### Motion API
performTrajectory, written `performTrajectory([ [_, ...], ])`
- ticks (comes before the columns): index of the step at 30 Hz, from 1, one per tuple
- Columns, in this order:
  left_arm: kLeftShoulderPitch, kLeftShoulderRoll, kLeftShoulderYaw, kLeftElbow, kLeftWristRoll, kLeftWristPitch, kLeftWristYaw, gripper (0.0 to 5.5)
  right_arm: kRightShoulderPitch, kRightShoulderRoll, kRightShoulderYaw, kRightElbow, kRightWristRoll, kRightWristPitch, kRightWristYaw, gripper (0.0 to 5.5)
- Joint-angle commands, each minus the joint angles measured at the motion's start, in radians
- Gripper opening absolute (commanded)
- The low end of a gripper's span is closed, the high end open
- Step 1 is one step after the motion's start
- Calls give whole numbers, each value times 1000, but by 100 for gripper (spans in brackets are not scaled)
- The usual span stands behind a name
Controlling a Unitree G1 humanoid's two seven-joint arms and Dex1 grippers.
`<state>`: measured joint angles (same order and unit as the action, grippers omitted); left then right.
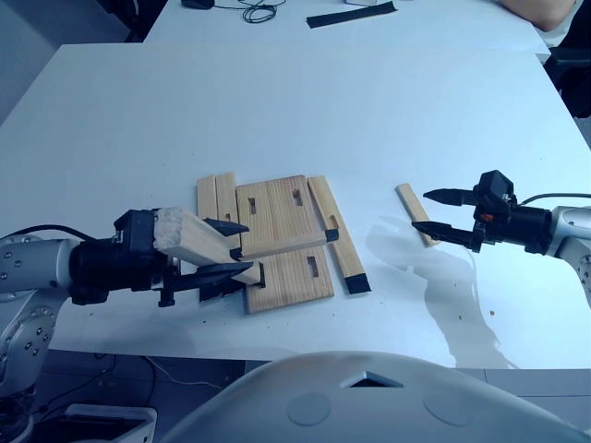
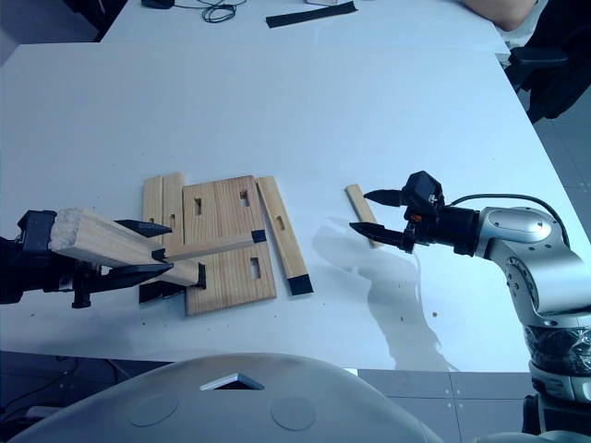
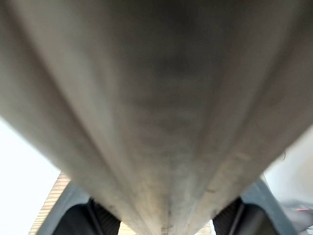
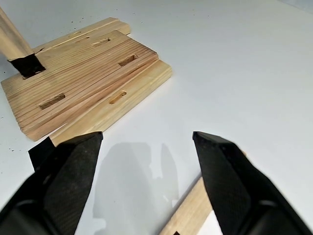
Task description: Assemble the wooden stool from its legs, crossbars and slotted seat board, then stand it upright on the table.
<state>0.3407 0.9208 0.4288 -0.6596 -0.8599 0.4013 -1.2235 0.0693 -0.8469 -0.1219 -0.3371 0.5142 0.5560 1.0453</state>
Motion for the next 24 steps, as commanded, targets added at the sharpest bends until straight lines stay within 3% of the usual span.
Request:
performTrajectory([
  [1,-38,24,15,-26,-50,37,18,222,14,8,-12,-16,11,1,-14,339],
  [24,78,-39,0,-17,71,-78,-13,222,-14,13,12,-1,2,0,-7,339],
])
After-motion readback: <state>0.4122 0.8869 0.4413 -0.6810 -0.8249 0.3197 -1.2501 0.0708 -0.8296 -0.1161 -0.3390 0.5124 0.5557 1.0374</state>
